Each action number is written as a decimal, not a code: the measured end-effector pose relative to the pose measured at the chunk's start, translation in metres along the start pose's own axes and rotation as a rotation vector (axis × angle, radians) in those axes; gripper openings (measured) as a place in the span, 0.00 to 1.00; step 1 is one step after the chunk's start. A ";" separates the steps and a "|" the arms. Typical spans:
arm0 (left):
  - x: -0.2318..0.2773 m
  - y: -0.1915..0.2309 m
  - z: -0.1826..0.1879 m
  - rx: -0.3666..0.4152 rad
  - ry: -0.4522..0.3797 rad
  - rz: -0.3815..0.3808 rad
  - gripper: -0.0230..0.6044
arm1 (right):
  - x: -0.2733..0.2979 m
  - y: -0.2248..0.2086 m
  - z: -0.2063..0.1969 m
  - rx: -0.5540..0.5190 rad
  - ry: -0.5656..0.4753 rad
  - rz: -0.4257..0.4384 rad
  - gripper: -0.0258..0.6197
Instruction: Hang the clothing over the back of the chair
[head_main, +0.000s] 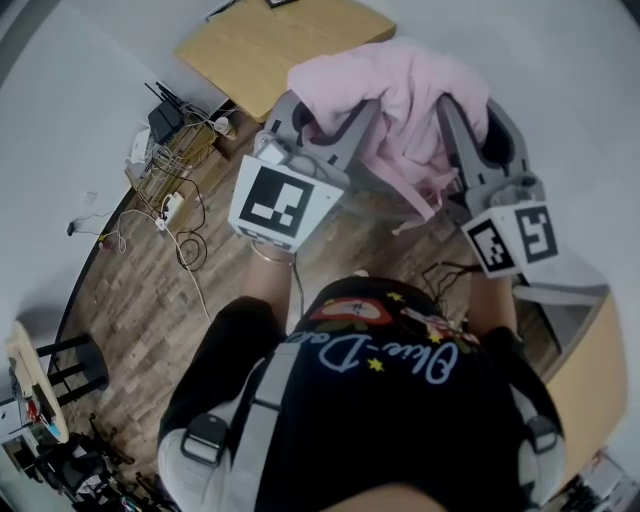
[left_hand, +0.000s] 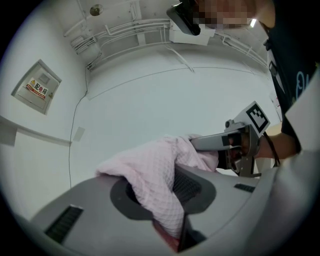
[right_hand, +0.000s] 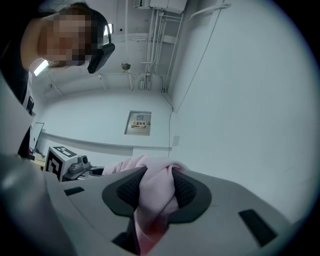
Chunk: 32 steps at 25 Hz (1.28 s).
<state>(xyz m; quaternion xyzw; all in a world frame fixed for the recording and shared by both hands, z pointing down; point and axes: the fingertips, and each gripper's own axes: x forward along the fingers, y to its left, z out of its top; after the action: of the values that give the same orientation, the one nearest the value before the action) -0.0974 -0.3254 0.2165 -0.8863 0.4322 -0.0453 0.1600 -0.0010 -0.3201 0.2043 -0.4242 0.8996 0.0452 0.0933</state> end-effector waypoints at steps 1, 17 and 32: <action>-0.003 0.001 -0.001 -0.005 0.002 0.005 0.19 | 0.001 0.002 -0.001 0.006 0.001 0.008 0.22; -0.033 0.021 -0.035 -0.042 0.073 0.066 0.19 | 0.025 0.030 -0.033 0.051 0.056 0.077 0.22; -0.017 -0.044 -0.062 -0.110 0.102 -0.107 0.19 | -0.038 0.004 -0.061 0.070 0.144 -0.070 0.22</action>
<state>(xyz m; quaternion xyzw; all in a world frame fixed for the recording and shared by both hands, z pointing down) -0.0882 -0.3022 0.2901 -0.9121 0.3937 -0.0749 0.0862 0.0119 -0.2990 0.2715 -0.4537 0.8898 -0.0203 0.0448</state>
